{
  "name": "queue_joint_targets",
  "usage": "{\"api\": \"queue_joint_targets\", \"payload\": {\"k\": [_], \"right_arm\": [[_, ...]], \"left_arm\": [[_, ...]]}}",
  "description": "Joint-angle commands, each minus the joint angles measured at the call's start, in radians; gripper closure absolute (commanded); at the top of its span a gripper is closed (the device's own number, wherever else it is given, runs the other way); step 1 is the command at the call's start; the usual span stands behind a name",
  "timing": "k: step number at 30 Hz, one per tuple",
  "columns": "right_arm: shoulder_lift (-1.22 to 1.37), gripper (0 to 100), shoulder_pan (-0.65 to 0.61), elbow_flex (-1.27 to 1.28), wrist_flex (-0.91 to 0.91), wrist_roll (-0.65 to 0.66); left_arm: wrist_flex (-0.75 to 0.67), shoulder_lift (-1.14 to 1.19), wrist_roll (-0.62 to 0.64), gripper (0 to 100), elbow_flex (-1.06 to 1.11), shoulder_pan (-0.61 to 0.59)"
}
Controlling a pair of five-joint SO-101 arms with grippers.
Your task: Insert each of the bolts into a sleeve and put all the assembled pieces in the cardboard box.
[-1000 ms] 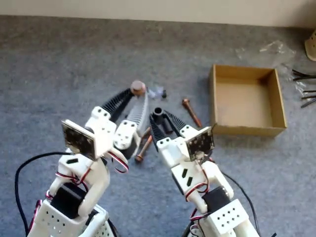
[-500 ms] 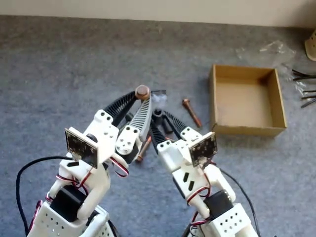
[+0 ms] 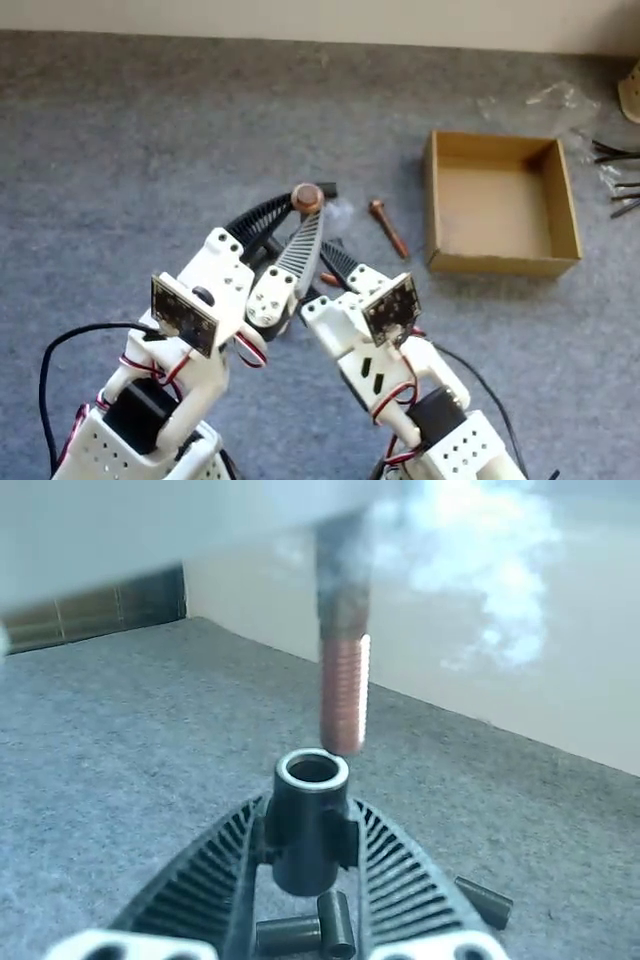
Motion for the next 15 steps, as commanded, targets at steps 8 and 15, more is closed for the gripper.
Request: {"api": "queue_joint_targets", "payload": {"k": [8,15], "right_arm": [[-0.002,99.4,0.031,-0.031,0.001,0.017],[-0.002,99.4,0.03,-0.031,0.001,0.017]], "left_arm": [[-0.025,-0.018,-0.002,99,-0.008,-0.013],[0.009,-0.015,0.031,99,-0.01,-0.054]]}}
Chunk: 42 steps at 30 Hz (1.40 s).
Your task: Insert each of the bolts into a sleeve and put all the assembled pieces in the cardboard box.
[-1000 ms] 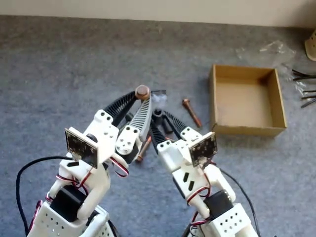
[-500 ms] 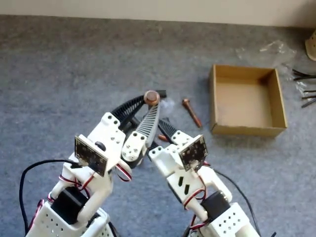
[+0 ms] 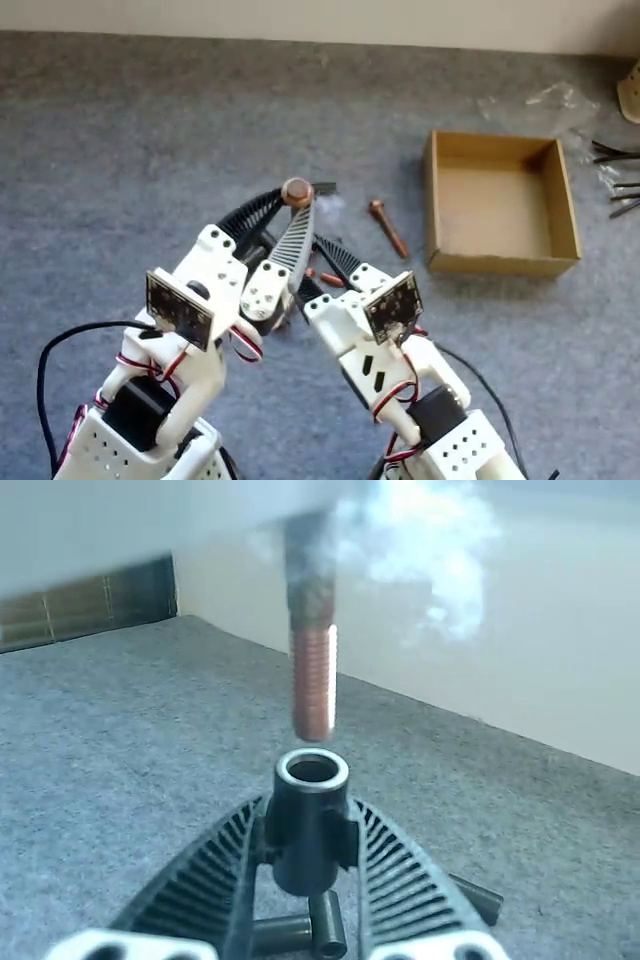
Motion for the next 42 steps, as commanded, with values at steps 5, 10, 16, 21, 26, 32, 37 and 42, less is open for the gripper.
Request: {"api": "queue_joint_targets", "payload": {"k": [5,10,16,21,26,32,37,42], "right_arm": [[-0.002,99.4,0.012,-0.031,0.001,0.041],[-0.004,99.4,0.01,-0.033,0.001,0.095],[-0.004,99.4,0.012,-0.033,-0.001,0.098],[-0.004,99.4,0.012,-0.036,-0.001,0.098],[-0.004,99.4,0.016,-0.036,-0.001,0.1],[-0.004,99.4,0.016,-0.036,-0.001,0.1],[-0.004,99.4,0.018,-0.042,-0.001,0.1],[-0.004,99.4,0.018,-0.042,-0.001,0.1]], "left_arm": [[0.0,-0.015,0.064,99,-0.01,-0.021],[0.043,-0.018,0.066,99,-0.013,-0.021],[0.046,-0.018,0.068,99,-0.01,-0.021],[0.058,-0.015,0.068,99,-0.01,-0.021],[0.087,-0.016,0.068,99,-0.01,-0.021],[0.086,-0.013,0.11,99,0.018,-0.048],[0.084,-0.013,0.149,99,0.073,-0.111],[0.084,-0.016,0.157,99,0.125,-0.119]]}}
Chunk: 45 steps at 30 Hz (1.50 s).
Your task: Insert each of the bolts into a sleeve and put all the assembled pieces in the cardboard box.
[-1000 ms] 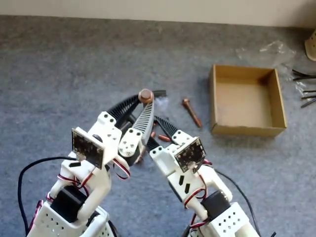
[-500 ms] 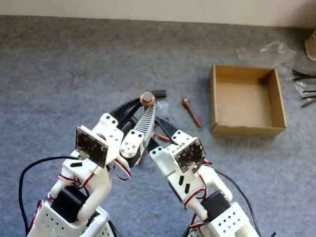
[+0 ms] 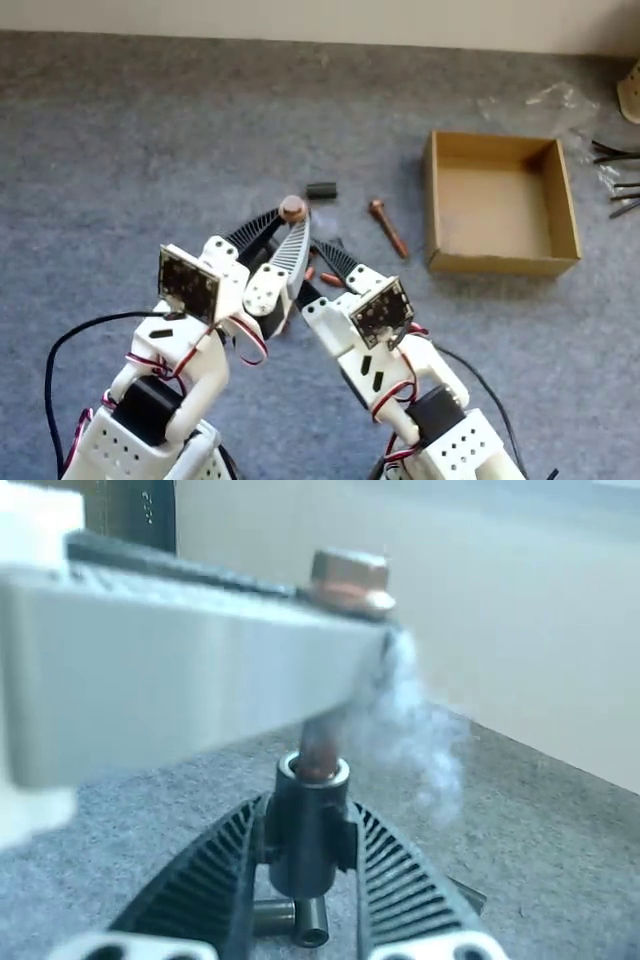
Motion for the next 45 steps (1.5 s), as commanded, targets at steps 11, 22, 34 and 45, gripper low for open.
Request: {"api": "queue_joint_targets", "payload": {"k": [11,22,34,45], "right_arm": [[-0.007,99.4,0.018,-0.044,-0.002,0.011],[-0.008,99.4,0.061,-0.044,-0.002,0.006],[-0.008,99.4,0.054,-0.038,-0.002,0.006],[-0.008,99.4,0.054,-0.038,-0.002,0.009]], "left_arm": [[0.003,-0.004,0.006,99,0.022,-0.035],[0.063,-0.004,0.006,86,0.025,-0.035],[0.058,-0.004,0.003,79,0.016,-0.03],[0.057,-0.005,0.006,76,0.016,-0.028]]}}
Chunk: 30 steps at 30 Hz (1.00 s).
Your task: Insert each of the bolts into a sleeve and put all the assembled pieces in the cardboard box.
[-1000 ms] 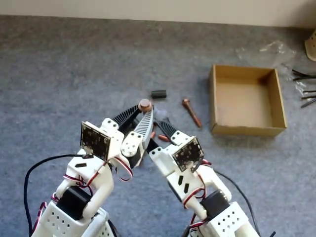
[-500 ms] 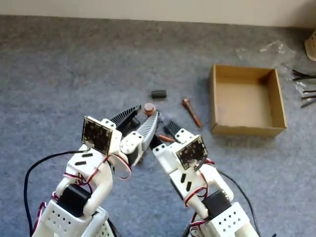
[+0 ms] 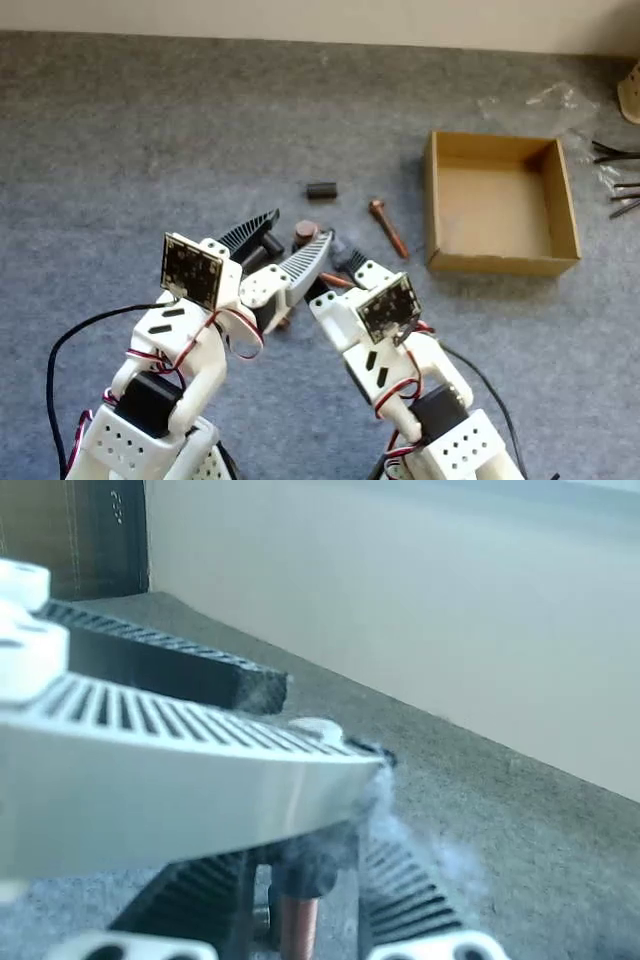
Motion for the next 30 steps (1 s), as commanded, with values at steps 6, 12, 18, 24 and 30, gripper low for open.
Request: {"api": "queue_joint_targets", "payload": {"k": [6,12,18,24,30], "right_arm": [[-0.007,99.4,0.016,-0.036,-0.002,0.008],[-0.007,99.4,0.018,-0.036,-0.001,0.008],[-0.007,99.4,0.128,-0.036,-0.001,0.0],[-0.005,99.4,0.251,-0.077,0.176,-0.058],[0.002,99.4,0.381,-0.282,0.383,-0.057]], "left_arm": [[-0.008,-0.054,0.012,76,-0.03,-0.008],[-0.005,-0.196,0.006,85,-0.024,-0.018],[-0.008,-0.268,0.011,97,0.022,-0.116],[-0.009,-0.294,-0.005,99,0.07,-0.188],[-0.005,-0.294,-0.121,99,0.16,-0.265]]}}
